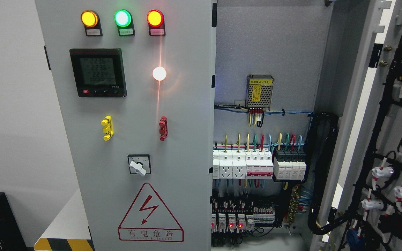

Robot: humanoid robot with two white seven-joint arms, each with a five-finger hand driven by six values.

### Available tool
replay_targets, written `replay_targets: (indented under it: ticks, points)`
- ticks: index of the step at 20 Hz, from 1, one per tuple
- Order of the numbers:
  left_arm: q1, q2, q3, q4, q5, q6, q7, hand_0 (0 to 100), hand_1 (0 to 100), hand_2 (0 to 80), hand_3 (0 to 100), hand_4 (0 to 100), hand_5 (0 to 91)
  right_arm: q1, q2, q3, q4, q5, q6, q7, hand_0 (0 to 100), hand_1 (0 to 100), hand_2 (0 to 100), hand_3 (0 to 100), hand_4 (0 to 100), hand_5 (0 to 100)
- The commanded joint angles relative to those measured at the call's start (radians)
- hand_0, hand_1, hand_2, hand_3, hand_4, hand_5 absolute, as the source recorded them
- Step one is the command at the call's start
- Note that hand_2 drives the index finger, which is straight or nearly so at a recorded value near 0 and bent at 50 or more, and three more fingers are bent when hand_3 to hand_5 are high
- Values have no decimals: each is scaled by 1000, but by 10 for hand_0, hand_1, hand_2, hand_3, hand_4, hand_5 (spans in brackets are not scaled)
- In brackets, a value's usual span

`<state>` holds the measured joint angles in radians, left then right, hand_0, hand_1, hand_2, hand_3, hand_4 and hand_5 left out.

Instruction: Open door with both hands

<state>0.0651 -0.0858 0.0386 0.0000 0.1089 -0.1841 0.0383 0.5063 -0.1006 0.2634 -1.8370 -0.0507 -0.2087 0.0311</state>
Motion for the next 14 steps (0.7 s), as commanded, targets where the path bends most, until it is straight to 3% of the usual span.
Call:
replay_targets:
  ticks: [1,7,11,14]
  points:
    - [-2,-8,0,21,-2,5,0,0,0,0,0,0,0,-72,-5,2,-157,-1,0,-2,0,0,0,0,0,0]
    - [-2,-8,-3,21,-8,8,-28,0,0,0,0,0,0,-140,-4,-1,-220,-1,0,-2,0,0,0,0,0,0]
    - [-2,-8,-5,21,-9,8,-28,0,0,0,0,0,0,-230,1,2,-220,-1,14,-5,0,0,0,0,0,0]
    - [-4,-8,-11,23,-9,8,-28,0,0,0,0,0,0,-281,4,7,-220,-1,55,-8,0,0,0,0,0,0]
